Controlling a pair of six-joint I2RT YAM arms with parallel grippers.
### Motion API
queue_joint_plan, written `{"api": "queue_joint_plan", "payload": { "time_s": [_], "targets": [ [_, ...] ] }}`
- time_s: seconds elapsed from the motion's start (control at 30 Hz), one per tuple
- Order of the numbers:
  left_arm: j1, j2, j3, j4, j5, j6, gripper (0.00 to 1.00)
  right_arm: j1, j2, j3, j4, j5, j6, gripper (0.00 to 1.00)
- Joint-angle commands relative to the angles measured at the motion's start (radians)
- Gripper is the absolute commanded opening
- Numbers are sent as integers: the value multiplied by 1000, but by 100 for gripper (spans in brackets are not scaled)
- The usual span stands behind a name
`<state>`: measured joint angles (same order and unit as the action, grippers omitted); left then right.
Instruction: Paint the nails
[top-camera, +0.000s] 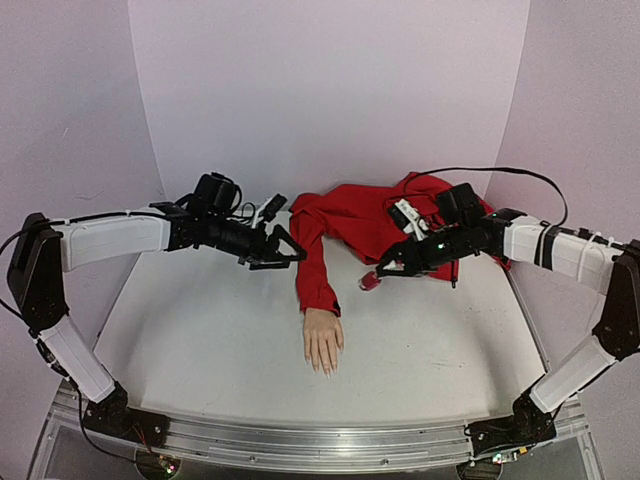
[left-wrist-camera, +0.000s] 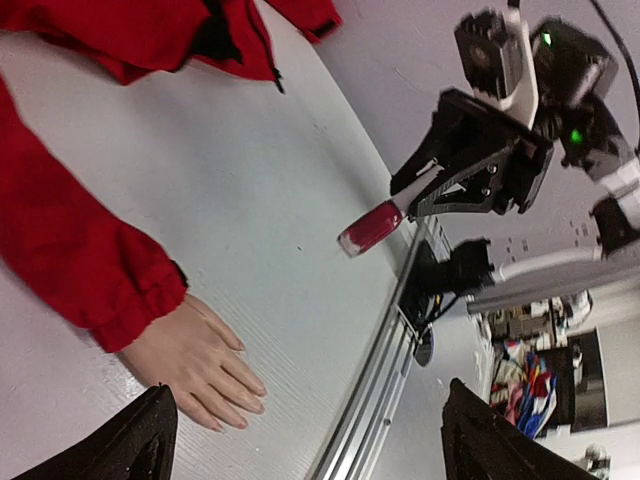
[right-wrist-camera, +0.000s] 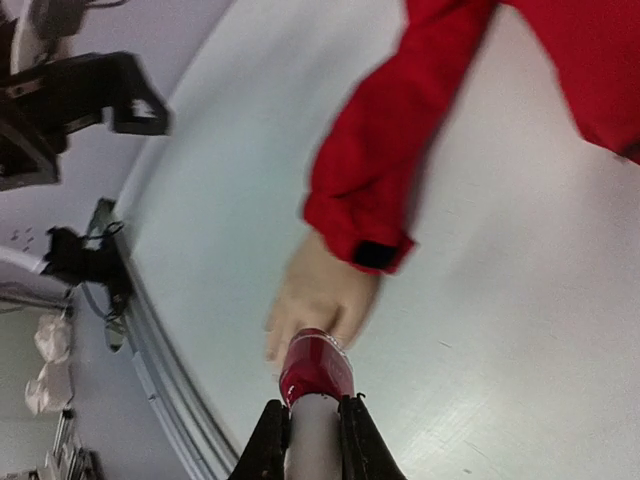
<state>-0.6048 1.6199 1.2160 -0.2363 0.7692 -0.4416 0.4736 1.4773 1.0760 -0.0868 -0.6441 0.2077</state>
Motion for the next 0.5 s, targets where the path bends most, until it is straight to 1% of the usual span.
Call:
{"api": "queue_joint_plan", "payload": {
  "time_s": [0.0, 0.07, 0.2, 0.37, 0.47],
  "targets": [
    [-55, 18, 28, 54, 167, 135, 92, 129, 78, 119, 43, -242, -31, 0],
    [-67, 17, 14, 56, 194, 165, 91, 169, 112, 162, 40, -262, -28, 0],
    [-85, 9, 2, 60, 211, 208, 82, 224, 146, 213, 58, -259, -16, 0],
    [-110, 3, -11, 72, 218, 263, 77, 243, 161, 243, 73, -232, 12, 0],
    [-137, -8, -36, 101, 203, 310, 75, 248, 168, 250, 78, -251, 22, 0]
  ]
}}
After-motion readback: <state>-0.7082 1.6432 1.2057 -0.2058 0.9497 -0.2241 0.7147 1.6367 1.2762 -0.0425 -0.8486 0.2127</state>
